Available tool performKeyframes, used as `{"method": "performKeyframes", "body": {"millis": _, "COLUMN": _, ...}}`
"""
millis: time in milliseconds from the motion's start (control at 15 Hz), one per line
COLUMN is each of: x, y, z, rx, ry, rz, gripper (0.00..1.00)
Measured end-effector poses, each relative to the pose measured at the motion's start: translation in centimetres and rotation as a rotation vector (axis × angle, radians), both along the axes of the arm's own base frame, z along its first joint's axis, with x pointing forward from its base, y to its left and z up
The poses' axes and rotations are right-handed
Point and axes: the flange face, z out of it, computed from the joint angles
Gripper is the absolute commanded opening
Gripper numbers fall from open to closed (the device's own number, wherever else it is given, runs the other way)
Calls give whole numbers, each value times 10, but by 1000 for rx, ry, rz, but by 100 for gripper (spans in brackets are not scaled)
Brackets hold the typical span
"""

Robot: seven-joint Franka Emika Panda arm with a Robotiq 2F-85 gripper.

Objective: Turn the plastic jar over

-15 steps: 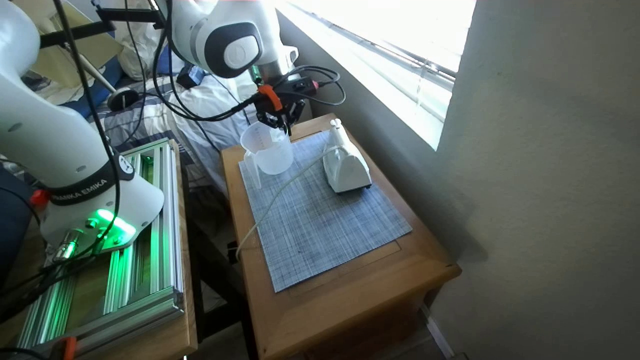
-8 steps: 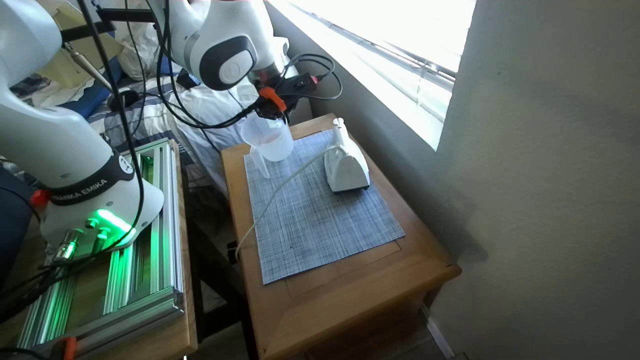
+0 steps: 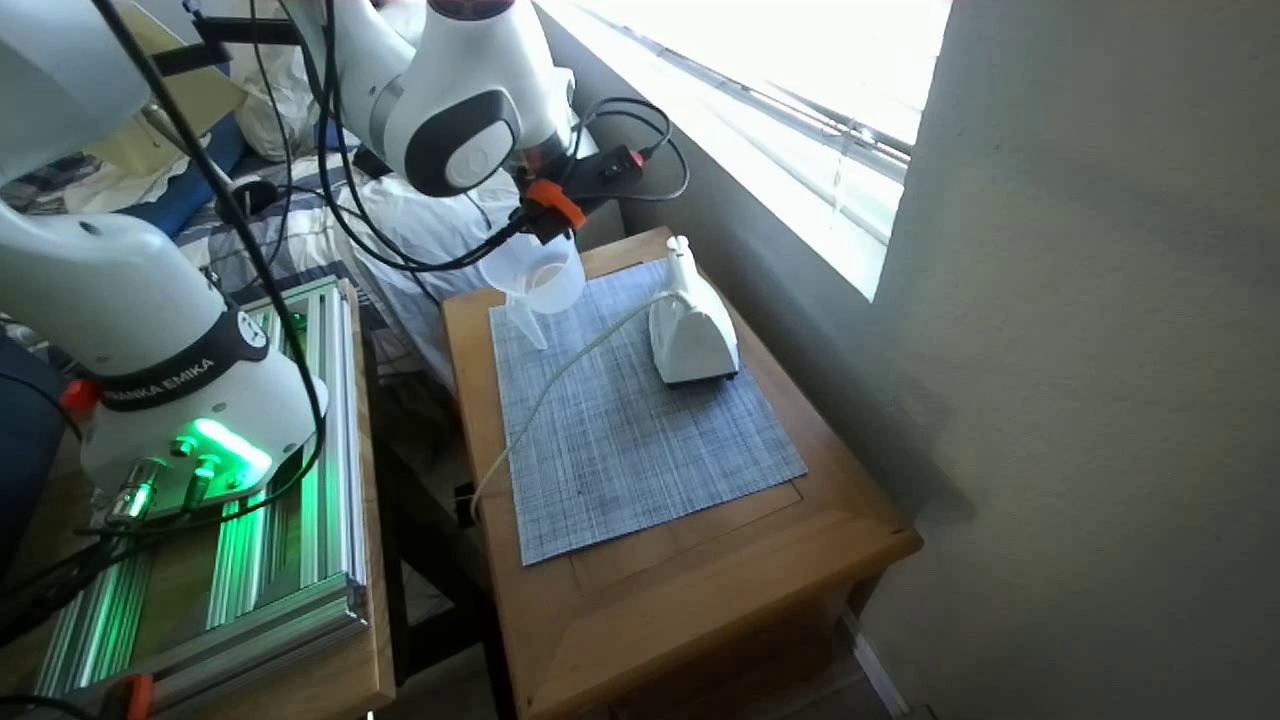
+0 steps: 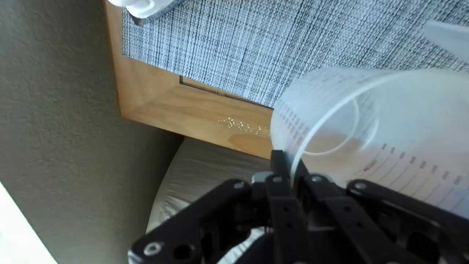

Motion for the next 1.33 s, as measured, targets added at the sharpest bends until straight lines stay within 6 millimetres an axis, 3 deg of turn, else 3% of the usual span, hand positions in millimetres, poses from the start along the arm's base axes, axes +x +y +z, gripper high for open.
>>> {"method": "performKeyframes", "body": {"millis": 333, "x": 2, "y": -23, "z": 3, "rx": 69, "ry": 60, "rz": -62, "gripper": 1}}
{"method": "performKeyframes", "body": {"millis": 733, "x": -2, "y": -58, "z": -8, "rx": 149, "ry": 179, "rz": -189, "gripper": 1}}
{"method": "performKeyframes", "body": {"millis": 1267, "x": -5, "y": -72, "z": -27, "rx": 236, "ry": 325, "rz": -377, "gripper": 1}}
{"method": "performKeyframes", "body": {"millis": 1333, "x": -5, "y": -75, "z": -29, "rx": 240, "ry": 339, "rz": -402, "gripper": 22}}
